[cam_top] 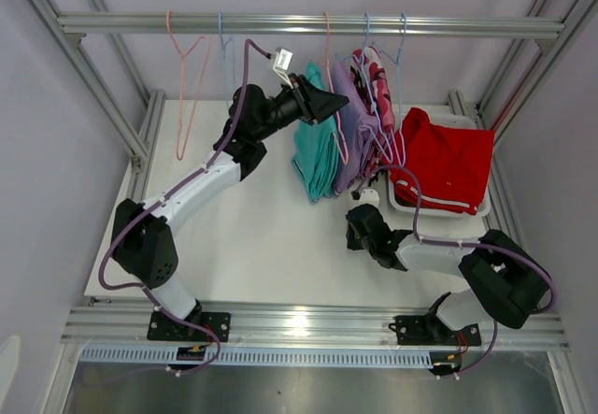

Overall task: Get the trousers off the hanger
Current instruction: Pick up the hanger from the clothesline.

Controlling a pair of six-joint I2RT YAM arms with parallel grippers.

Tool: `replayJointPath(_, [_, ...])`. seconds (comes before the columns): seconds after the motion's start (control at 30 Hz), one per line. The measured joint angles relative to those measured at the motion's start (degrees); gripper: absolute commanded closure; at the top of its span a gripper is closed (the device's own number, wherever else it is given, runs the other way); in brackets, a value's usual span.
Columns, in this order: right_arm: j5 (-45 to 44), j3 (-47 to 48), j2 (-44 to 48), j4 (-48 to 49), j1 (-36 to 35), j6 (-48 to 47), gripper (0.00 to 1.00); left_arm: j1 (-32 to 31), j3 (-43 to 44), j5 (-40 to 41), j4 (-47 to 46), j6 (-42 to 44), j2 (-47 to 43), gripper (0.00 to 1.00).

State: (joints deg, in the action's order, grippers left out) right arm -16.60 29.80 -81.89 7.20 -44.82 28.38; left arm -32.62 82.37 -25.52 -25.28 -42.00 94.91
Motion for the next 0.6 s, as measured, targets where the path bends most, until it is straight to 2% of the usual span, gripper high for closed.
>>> replayJointPath(0.13, [-0.04,0.04,-0.68,1.2,0.07,-0.02,0.86,0.0,0.02,-0.22,-0.07,0.0,0.5,0.6])
replayJointPath(0.23, [-0.04,0.24,-1.29,2.03,0.07,-0.11,0.86,0.0,0.02,-0.26,-0.09,-0.11,0.74,0.74])
replayJointPath(0.27, [-0.04,0.35,-1.49,2.21,0.07,-0.15,0.86,0.0,0.02,-0.2,0.22,-0.35,0.79,0.84])
replayJointPath(0.37, [-0.02,0.76,-2.05,2.54,0.17,-0.22,0.86,0.15,0.02,0.68,2.05,-2.19,1.25,0.99])
replayJointPath(0.6, [0.0,1.05,-2.49,2.8,0.28,-0.24,0.86,1.42,-0.33,0.81,0.44,-6.16,2.54,0.99])
